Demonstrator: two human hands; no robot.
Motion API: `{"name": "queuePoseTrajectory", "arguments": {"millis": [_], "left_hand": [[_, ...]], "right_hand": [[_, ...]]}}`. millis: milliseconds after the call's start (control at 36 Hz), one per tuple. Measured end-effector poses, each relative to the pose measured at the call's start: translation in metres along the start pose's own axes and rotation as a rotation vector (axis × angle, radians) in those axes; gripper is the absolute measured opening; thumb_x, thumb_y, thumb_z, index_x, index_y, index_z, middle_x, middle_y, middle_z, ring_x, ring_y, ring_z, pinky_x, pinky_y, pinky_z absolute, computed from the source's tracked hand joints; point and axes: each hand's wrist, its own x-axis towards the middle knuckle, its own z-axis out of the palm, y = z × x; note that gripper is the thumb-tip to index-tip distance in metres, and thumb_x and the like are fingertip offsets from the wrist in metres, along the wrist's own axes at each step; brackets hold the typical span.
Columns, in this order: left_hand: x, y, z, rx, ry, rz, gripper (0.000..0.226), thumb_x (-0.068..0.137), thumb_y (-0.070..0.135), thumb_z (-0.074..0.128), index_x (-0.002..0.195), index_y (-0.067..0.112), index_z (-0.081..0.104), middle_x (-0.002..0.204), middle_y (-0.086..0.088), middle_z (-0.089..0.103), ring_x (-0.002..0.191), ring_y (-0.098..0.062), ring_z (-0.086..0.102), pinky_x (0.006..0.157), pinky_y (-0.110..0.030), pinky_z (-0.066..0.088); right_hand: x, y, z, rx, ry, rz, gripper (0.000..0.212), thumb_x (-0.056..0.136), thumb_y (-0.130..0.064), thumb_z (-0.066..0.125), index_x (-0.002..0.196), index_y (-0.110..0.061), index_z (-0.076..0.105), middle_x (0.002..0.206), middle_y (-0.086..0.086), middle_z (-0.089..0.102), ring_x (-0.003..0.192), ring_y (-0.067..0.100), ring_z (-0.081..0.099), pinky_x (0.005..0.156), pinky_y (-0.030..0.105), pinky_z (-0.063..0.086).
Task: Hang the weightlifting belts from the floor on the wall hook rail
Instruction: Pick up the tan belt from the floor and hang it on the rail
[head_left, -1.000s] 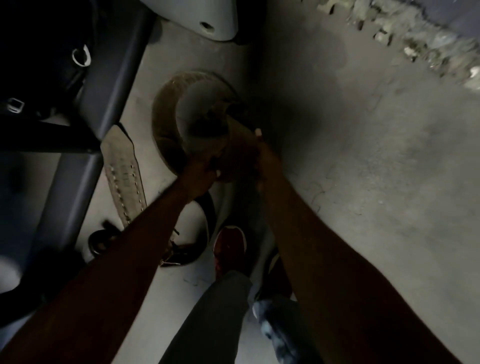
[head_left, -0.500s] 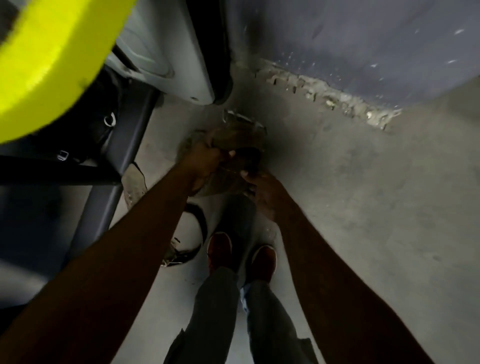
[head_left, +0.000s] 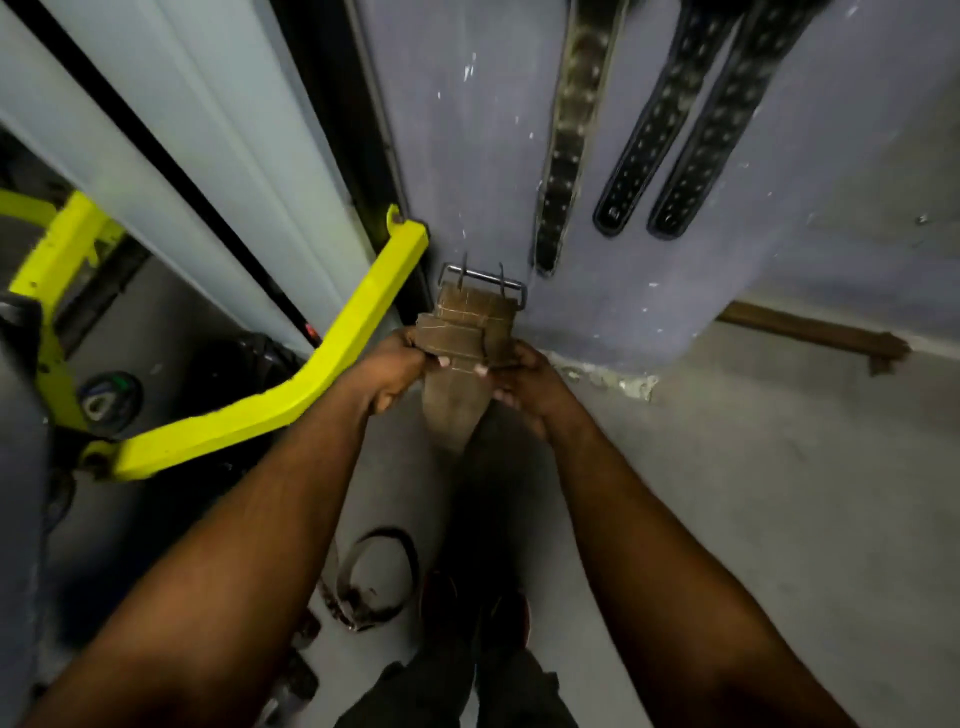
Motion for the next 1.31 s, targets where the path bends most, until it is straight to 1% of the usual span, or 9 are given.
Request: {"name": "queuePoseTrajectory", "arguments": {"millis": [56, 194, 361, 583, 722, 861, 1083, 1194, 1306], "left_hand": [[-0.022, 0.027, 0.002, 0.009, -0.008, 0.05, 0.029, 0.089, -0.005, 0.065, 0.104, 0.019, 0.071, 0.099, 0.001, 0.073, 0.103, -0.02, 0.065, 0.095, -0.037, 0.055], [-0.067, 0.093, 0.012, 0.053, -0.016, 0.333, 0.035, 0.092, 0.011, 0.064, 0.104, 0.043, 0.072, 0.118, -0.001, 0.071, 0.112, -0.018, 0.066, 0.095, -0.033, 0.055], [-0.09, 0.164, 0.048, -0.034, 0.089, 0.519, 0.022, 0.099, 0.01, 0.057, 0.12, 0.004, 0.062, 0.106, -0.009, 0.069, 0.079, 0.004, 0.068, 0.073, -0.015, 0.056], [-0.117, 0.284, 0.085, -0.336, 0.134, 0.826, 0.024, 0.099, 0.01, 0.054, 0.122, 0.018, 0.06, 0.117, -0.007, 0.07, 0.108, -0.017, 0.067, 0.094, -0.034, 0.055], [-0.136, 0.341, 0.09, -0.253, 0.11, 0.915, 0.033, 0.1, 0.021, 0.054, 0.132, 0.028, 0.05, 0.126, 0.002, 0.063, 0.115, -0.014, 0.063, 0.095, -0.033, 0.054], [-0.149, 0.38, 0.089, -0.232, 0.25, 0.923, 0.029, 0.097, 0.018, 0.055, 0.125, 0.016, 0.054, 0.118, -0.005, 0.064, 0.111, -0.021, 0.062, 0.099, -0.047, 0.053], [-0.166, 0.408, 0.09, -0.228, 0.288, 1.077, 0.032, 0.1, 0.018, 0.054, 0.132, 0.02, 0.054, 0.127, 0.001, 0.065, 0.117, -0.015, 0.06, 0.105, -0.041, 0.048], [-0.176, 0.418, 0.089, -0.229, 0.303, 1.131, 0.041, 0.097, 0.008, 0.051, 0.137, 0.02, 0.052, 0.125, 0.006, 0.063, 0.118, -0.01, 0.057, 0.106, -0.034, 0.046], [-0.188, 0.441, 0.081, -0.281, 0.316, 1.138, 0.036, 0.099, 0.02, 0.055, 0.135, 0.018, 0.053, 0.129, 0.001, 0.064, 0.122, -0.017, 0.057, 0.11, -0.043, 0.045]], "right_hand": [[-0.021, -0.034, 0.002, -0.031, 0.02, -0.069, 0.034, 0.092, 0.004, 0.06, 0.105, -0.026, 0.068, 0.106, -0.003, 0.073, 0.116, 0.029, 0.064, 0.11, 0.051, 0.046], [-0.066, -0.109, -0.002, -0.141, 0.012, -0.296, 0.036, 0.092, -0.007, 0.066, 0.126, -0.018, 0.066, 0.12, 0.003, 0.073, 0.115, 0.021, 0.068, 0.098, 0.036, 0.056], [-0.112, -0.204, -0.01, -0.167, 0.051, -0.545, 0.041, 0.093, 0.003, 0.061, 0.134, 0.001, 0.058, 0.113, 0.007, 0.073, 0.099, 0.009, 0.072, 0.09, 0.03, 0.058], [-0.181, -0.306, -0.006, -0.261, 0.199, -0.905, 0.039, 0.093, -0.001, 0.066, 0.131, -0.008, 0.059, 0.114, 0.003, 0.071, 0.104, 0.008, 0.069, 0.095, 0.029, 0.056], [-0.211, -0.345, -0.001, -0.355, 0.363, -1.118, 0.027, 0.091, -0.01, 0.069, 0.118, -0.013, 0.065, 0.108, 0.002, 0.072, 0.101, 0.01, 0.068, 0.094, 0.033, 0.055], [-0.232, -0.38, 0.011, -0.374, 0.374, -1.113, 0.025, 0.094, -0.015, 0.067, 0.119, -0.019, 0.066, 0.112, -0.001, 0.072, 0.107, 0.013, 0.069, 0.096, 0.035, 0.055], [-0.225, -0.375, 0.019, -0.446, 0.551, -0.913, 0.024, 0.102, -0.036, 0.054, 0.11, -0.017, 0.066, 0.104, 0.003, 0.073, 0.098, 0.019, 0.071, 0.095, 0.047, 0.056], [-0.227, -0.384, 0.025, -0.543, 0.728, -1.025, 0.025, 0.101, -0.041, 0.054, 0.101, -0.019, 0.066, 0.096, 0.001, 0.071, 0.092, 0.018, 0.068, 0.086, 0.04, 0.056], [-0.231, -0.38, 0.023, -0.486, 0.567, -0.951, 0.029, 0.099, -0.049, 0.055, 0.11, -0.023, 0.062, 0.107, -0.001, 0.071, 0.099, 0.016, 0.069, 0.093, 0.042, 0.056]]}}
